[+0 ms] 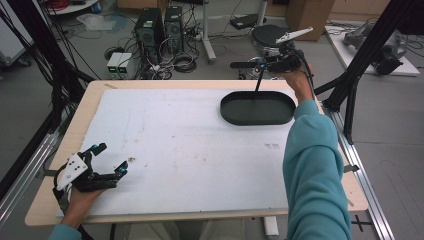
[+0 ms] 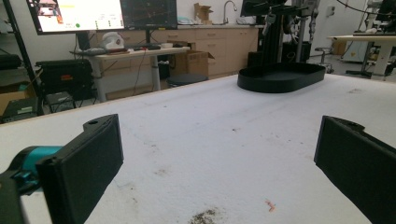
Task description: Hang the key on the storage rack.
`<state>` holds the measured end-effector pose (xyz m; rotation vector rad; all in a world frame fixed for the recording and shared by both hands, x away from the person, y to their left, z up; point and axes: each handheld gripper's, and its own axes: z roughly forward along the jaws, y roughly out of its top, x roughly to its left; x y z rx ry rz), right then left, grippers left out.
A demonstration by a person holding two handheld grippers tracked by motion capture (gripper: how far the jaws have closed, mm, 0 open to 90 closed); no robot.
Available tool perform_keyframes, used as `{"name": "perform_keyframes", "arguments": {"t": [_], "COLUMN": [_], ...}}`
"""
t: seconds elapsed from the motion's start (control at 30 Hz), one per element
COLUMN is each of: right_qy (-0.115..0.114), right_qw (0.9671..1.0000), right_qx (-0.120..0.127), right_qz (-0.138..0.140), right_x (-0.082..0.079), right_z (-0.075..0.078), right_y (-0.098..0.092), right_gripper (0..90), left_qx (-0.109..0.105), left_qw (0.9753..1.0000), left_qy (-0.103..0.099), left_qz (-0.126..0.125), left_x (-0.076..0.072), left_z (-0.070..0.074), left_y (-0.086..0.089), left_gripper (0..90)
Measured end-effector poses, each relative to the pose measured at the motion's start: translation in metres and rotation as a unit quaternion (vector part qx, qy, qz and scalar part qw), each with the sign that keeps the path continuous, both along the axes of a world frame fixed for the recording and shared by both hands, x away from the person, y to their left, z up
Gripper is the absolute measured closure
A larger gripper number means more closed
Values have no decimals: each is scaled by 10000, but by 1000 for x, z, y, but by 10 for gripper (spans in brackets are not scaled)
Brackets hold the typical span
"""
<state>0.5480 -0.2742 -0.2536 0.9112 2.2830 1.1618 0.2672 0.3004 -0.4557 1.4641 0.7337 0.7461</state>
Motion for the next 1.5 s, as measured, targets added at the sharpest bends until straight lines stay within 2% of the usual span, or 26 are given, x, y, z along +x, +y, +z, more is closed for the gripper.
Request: {"name": "perform_keyframes", "arguments": {"t": [0.07, 0.17, 0.2, 0.3, 0.37, 0.4, 0.57, 0.7, 0.8, 0.93, 0.97, 1.0, 1.1, 1.23, 1.33, 1.4, 1.5], "right_qy": [-38, -79, -64, -399, -467, -478, -722, -921, -1106, -1324, -1358, -1468, -1540, -1512, -1602, -1570, -1513], "right_qw": [9997, 9996, 9995, 9969, 9945, 9945, 9899, 9844, 9797, 9727, 9733, 9709, 9665, 9661, 9681, 9698, 9676], "right_qx": [243, 256, 324, 676, 909, 886, 1062, 1290, 1490, 1819, 1776, 1823, 2011, 2076, 1918, 1860, 2021], "right_qz": [-7, -8, -26, 60, 225, 292, 605, 761, 761, 567, 511, 502, 409, 262, 178, 131, 10], "right_x": [-9, -21, -28, -48, -61, -67, -105, -139, -162, -190, -195, -202, -215, -225, -230, -231, -234], "right_z": [2, 8, 11, 18, 17, 16, 1, -22, -42, -74, -81, -91, -113, -143, -159, -166, -179], "right_y": [2, 4, 4, 1, -1, -2, -8, -11, -15, -22, -23, -24, -28, -32, -34, -35, -39], "right_gripper": [250, 20, 5, 4, 4, 4, 4, 5, 4, 4, 4, 4, 5, 5, 5, 5, 4], "left_qx": [-28, 1, -21, -27, -38, -34, -29, -28, -12, -10, -10, -15, -28, -35, -32, -18, -15], "left_qw": [10000, 10000, 10000, 10000, 10000, 10000, 10000, 10000, 10000, 10000, 10000, 10000, 10000, 10000, 10000, 10000, 10000], "left_qy": [6, 2, -2, 3, 6, 5, 3, 6, 3, -14, -25, -29, -39, -51, -58, -67, -76], "left_qz": [4, 5, 7, 13, 18, 19, 21, 23, 18, 28, 27, 31, 50, 55, 43, 42, 49], "left_x": [0, 0, 0, 0, 0, 0, 0, 0, 0, 0, -1, -1, -1, -1, -2, -2, -2], "left_z": [0, 0, 0, 0, 0, 0, 0, 0, 0, 0, 0, 0, 0, 0, 0, 0, 0], "left_y": [0, 0, 0, 0, 0, 0, 0, 0, 0, 0, 0, 0, 0, 0, 0, 0, 0], "left_gripper": [17, 17, 18, 17, 17, 17, 17, 17, 17, 17, 17, 17, 17, 17, 17, 17, 17]}}
